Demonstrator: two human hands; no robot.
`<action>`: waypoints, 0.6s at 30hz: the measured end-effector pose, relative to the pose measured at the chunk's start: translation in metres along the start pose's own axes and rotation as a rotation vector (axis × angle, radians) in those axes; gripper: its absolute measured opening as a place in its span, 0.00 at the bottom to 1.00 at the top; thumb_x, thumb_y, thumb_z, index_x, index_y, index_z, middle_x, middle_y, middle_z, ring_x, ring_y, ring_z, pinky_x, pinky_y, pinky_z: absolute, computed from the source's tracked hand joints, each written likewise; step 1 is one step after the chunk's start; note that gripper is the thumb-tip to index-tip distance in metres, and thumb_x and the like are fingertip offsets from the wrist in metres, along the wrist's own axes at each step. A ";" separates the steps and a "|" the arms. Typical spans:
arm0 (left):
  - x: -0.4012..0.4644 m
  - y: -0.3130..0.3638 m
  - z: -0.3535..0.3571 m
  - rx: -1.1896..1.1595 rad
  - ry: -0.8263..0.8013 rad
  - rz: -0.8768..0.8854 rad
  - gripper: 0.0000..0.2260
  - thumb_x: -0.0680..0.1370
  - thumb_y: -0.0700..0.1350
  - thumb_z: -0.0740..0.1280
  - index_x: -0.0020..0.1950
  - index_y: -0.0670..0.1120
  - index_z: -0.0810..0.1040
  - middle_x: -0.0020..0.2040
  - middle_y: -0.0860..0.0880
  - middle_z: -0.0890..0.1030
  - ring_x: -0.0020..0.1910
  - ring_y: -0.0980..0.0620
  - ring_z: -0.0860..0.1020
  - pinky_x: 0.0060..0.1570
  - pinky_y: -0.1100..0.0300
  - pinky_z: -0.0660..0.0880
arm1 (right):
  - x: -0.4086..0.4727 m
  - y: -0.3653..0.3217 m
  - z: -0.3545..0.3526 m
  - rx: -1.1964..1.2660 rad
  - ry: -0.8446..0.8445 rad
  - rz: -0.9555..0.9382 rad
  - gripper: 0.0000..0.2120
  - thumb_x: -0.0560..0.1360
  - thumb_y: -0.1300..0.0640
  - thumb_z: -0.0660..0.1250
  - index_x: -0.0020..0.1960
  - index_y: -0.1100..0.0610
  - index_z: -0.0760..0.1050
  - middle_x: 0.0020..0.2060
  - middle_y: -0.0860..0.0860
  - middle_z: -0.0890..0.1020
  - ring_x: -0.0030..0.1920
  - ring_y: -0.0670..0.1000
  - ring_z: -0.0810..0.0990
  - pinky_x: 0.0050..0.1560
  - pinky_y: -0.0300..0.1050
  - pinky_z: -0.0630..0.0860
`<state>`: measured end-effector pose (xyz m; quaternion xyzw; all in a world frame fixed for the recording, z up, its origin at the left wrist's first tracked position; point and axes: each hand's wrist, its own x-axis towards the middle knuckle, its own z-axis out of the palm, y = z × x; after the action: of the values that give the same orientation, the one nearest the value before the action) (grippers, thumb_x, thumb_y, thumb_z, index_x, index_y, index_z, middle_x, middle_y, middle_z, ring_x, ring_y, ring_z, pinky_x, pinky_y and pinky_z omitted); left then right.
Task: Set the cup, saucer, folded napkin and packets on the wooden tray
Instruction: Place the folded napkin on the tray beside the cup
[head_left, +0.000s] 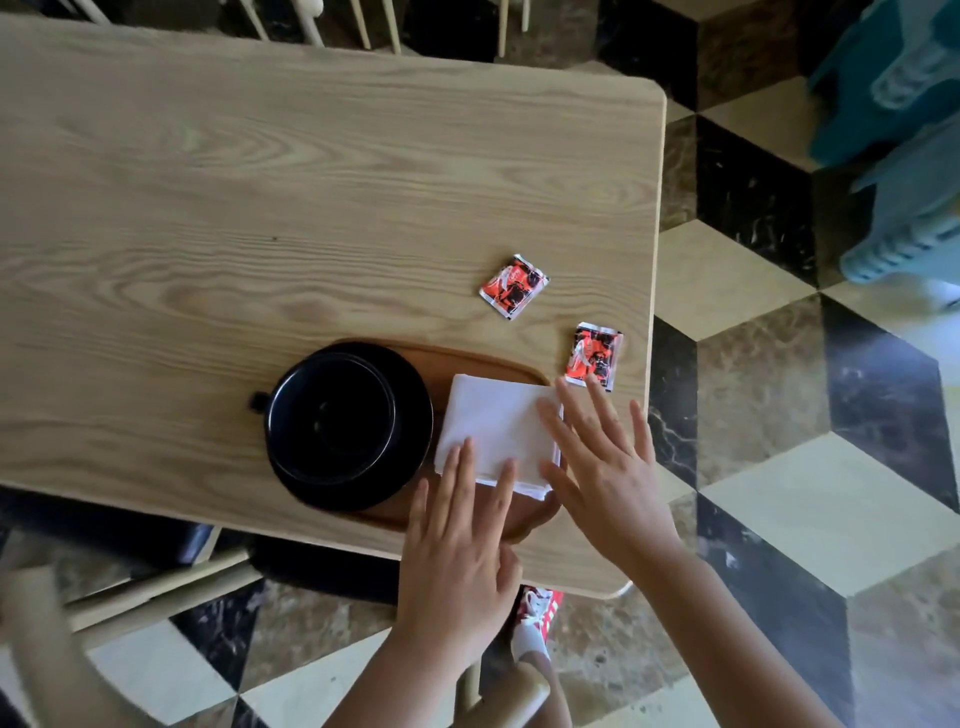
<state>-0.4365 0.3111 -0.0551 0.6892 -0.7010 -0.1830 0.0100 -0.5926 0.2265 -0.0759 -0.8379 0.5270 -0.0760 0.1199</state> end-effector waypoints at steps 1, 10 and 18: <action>-0.001 0.000 -0.001 -0.009 0.005 0.010 0.32 0.70 0.48 0.56 0.75 0.51 0.57 0.76 0.40 0.56 0.75 0.45 0.55 0.67 0.45 0.58 | 0.000 0.001 0.000 -0.009 -0.016 0.006 0.25 0.76 0.46 0.55 0.71 0.51 0.64 0.73 0.49 0.61 0.74 0.52 0.54 0.71 0.59 0.49; -0.004 -0.010 -0.003 0.038 0.006 0.055 0.31 0.70 0.49 0.56 0.74 0.52 0.59 0.75 0.42 0.58 0.75 0.46 0.56 0.67 0.43 0.59 | 0.004 -0.010 0.004 -0.056 0.013 0.047 0.24 0.76 0.50 0.53 0.71 0.53 0.63 0.73 0.51 0.62 0.74 0.51 0.52 0.70 0.60 0.48; 0.004 -0.011 -0.006 0.008 0.007 0.042 0.32 0.68 0.48 0.55 0.73 0.49 0.62 0.74 0.40 0.60 0.74 0.44 0.57 0.62 0.48 0.72 | 0.010 -0.015 0.005 -0.070 0.025 0.066 0.24 0.76 0.50 0.53 0.71 0.53 0.63 0.73 0.51 0.63 0.73 0.51 0.53 0.69 0.61 0.49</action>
<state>-0.4243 0.3058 -0.0532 0.6751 -0.7159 -0.1775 0.0134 -0.5740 0.2242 -0.0769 -0.8228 0.5581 -0.0638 0.0862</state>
